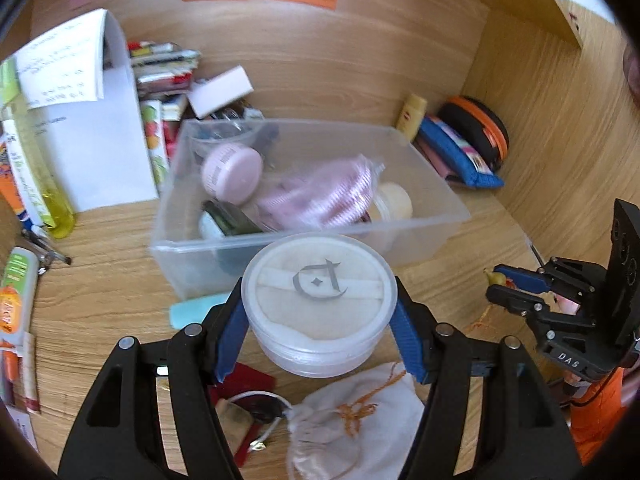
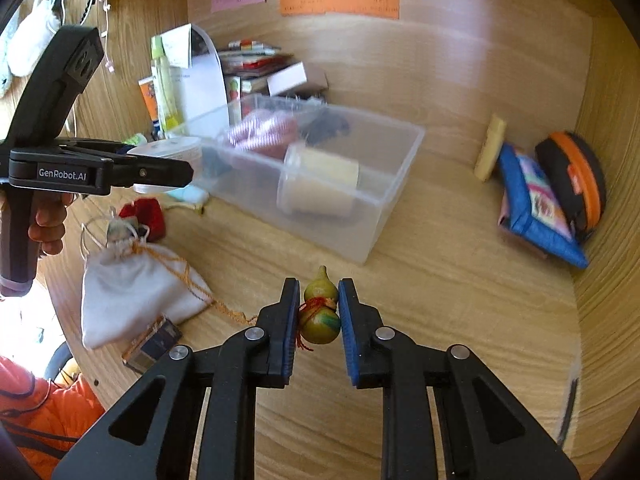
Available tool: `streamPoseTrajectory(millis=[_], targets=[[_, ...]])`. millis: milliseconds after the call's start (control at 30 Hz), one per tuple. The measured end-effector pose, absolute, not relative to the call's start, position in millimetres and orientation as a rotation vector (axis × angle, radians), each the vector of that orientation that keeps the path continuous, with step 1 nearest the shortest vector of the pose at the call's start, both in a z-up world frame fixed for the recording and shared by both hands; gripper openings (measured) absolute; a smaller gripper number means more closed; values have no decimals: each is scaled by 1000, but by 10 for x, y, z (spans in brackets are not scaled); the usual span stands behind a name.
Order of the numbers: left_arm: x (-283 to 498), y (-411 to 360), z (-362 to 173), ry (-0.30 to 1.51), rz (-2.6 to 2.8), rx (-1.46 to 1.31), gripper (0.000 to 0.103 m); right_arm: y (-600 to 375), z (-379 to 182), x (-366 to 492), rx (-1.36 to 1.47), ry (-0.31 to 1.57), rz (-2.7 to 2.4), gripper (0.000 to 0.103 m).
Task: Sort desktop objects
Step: 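Carry the white jar and gourd ornament over the clear box with both tools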
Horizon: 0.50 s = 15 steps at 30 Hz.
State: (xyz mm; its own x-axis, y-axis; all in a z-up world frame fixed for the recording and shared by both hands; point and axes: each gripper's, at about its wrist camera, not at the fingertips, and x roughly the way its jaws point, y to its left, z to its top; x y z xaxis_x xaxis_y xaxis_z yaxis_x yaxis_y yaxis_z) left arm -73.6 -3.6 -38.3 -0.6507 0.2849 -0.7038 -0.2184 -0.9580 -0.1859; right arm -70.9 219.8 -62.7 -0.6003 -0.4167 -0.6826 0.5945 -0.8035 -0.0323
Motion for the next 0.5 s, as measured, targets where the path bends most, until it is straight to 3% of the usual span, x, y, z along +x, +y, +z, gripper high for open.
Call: streamPoseTrajectory(millis=[500], targets=[[-703,-321,-204,-174,2708,-1029,64,2005,-181,-942,738,323,-2413,18]])
